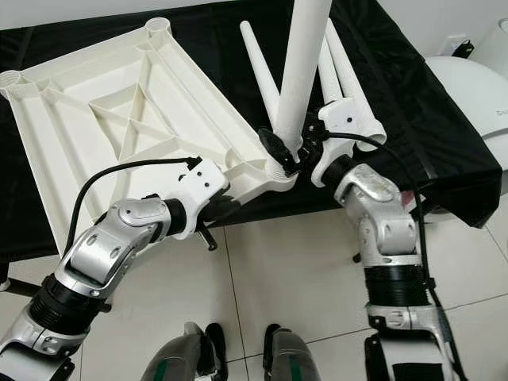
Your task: Building children table
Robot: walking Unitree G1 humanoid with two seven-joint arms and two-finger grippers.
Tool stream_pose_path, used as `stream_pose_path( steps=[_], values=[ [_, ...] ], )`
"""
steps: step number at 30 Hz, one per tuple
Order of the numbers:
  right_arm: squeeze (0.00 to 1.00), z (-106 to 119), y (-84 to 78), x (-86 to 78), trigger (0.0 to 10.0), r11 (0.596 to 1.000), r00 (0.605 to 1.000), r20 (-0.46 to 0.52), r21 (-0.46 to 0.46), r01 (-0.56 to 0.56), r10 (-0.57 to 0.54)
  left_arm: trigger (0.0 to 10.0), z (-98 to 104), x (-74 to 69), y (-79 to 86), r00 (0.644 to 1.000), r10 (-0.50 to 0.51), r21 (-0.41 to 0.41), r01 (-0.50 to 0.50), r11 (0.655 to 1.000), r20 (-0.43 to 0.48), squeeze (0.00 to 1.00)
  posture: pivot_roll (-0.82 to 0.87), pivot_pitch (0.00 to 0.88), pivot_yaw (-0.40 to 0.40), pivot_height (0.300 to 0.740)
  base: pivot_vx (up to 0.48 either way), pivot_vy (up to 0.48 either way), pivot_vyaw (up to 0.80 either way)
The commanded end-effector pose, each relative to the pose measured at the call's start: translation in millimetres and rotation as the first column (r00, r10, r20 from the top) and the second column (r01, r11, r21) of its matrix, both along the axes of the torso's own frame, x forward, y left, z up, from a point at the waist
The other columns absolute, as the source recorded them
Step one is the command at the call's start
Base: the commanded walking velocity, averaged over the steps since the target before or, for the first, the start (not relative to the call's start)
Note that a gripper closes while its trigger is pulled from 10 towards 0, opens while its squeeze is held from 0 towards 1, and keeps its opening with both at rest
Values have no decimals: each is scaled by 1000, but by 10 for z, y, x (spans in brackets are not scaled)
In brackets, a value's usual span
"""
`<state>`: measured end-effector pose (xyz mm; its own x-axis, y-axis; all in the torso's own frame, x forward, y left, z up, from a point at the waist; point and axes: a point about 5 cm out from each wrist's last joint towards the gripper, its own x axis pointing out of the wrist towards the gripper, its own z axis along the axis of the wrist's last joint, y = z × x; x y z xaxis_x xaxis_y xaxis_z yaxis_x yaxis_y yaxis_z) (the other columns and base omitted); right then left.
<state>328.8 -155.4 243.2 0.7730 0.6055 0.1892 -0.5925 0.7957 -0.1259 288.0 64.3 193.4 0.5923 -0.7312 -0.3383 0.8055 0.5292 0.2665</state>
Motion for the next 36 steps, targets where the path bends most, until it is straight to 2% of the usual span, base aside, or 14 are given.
stream_pose_path(
  steps=[1,3,16,27,28,29,30,33,34,36],
  values=[
    [0,6,-20,8,10000,1000,1000,4,-7,-30,30,10000,72,-15,-24,999,-9,-23,9,1000,32,0,-86,208,30,740,0,0,0],
    [0,22,-47,31,10000,997,998,10,-34,-68,68,10000,71,-17,-23,999,-9,-22,10,1000,31,0,-85,210,30,740,0,0,0],
    [0,76,-31,64,10000,982,983,7,-35,-184,185,10000,77,-13,-13,1000,-4,-22,4,1000,30,0,-82,219,30,740,0,0,0],
    [0,1,-64,91,10000,984,985,-12,-24,-174,174,10000,78,-14,-4,1000,0,-23,0,1000,29,0,-79,223,28,740,0,0,0],
    [0,-3,-77,94,8980,985,985,-13,-24,-170,170,10000,79,-18,-4,1000,0,-23,1,1000,28,0,-78,228,31,740,0,0,0],
    [0,-5,-87,96,8980,985,986,-12,-24,-168,168,10000,79,-21,-5,1000,0,-23,1,1000,28,0,-78,228,31,740,0,0,0],
    [0,-3,-108,98,3490,985,985,-5,-15,-173,173,10000,79,-22,-6,1000,-1,-24,1,1000,27,0,-78,228,31,740,0,0,0],
    [0,-7,-117,104,4039,985,986,-7,-18,-169,169,10000,79,-23,-6,1000,-1,-24,2,1000,26,0,-78,229,31,740,0,0,0],
    [0,-10,-123,110,10000,986,987,-7,-24,-163,163,10000,78,-27,-6,1000,-2,-24,3,1000,25,0,-79,230,31,740,0,0,0],
    [0,-6,-124,110,10000,986,986,0,-21,-166,166,10000,78,-29,-6,1000,-2,-24,3,1000,24,0,-79,230,31,740,0,0,0]
  ],
)
